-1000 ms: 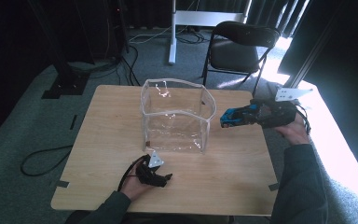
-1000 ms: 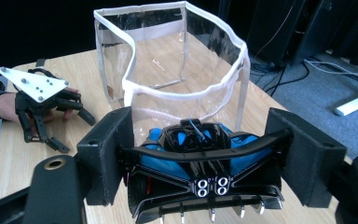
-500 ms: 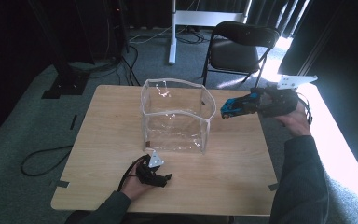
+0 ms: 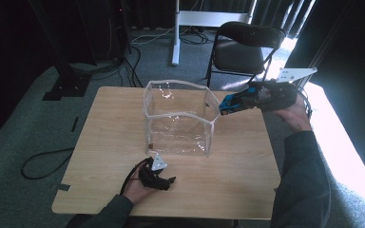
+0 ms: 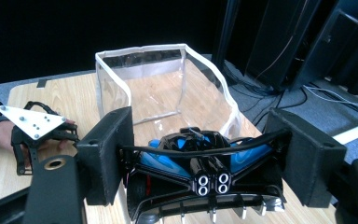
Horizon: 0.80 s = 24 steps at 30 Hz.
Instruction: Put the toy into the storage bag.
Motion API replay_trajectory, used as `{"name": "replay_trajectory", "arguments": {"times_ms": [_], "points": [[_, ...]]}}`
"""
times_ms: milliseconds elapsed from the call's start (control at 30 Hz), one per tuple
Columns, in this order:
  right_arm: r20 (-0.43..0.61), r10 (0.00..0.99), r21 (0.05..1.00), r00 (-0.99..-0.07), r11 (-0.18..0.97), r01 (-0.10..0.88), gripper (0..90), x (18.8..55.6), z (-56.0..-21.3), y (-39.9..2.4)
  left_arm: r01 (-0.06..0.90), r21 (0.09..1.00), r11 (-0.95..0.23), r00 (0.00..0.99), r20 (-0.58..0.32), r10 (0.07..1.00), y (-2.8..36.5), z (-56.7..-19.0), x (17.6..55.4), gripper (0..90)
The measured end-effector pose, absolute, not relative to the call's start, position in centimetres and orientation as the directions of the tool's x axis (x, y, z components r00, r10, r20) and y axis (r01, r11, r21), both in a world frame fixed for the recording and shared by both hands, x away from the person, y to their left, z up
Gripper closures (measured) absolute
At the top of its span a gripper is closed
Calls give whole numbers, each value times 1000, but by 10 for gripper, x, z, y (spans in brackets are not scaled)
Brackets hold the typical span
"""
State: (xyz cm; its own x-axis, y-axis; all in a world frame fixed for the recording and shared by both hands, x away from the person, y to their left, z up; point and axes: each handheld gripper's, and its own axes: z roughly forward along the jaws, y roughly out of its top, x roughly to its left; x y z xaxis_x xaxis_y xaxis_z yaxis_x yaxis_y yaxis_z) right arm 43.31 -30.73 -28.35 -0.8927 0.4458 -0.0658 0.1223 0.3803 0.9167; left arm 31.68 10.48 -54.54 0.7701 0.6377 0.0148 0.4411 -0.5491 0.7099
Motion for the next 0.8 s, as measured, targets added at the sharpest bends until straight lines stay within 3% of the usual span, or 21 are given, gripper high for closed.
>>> {"name": "replay_trajectory", "arguments": {"times_ms": [400,800], "points": [[-66,404,917,-912,386,104,249,445,-280,-284,442,710,-549,769,15,638,105,-545,317,187],[-42,364,887,-930,443,134,249,464,-297,-259,441,710,-549,769,16,639,105,-545,317,187]]}}
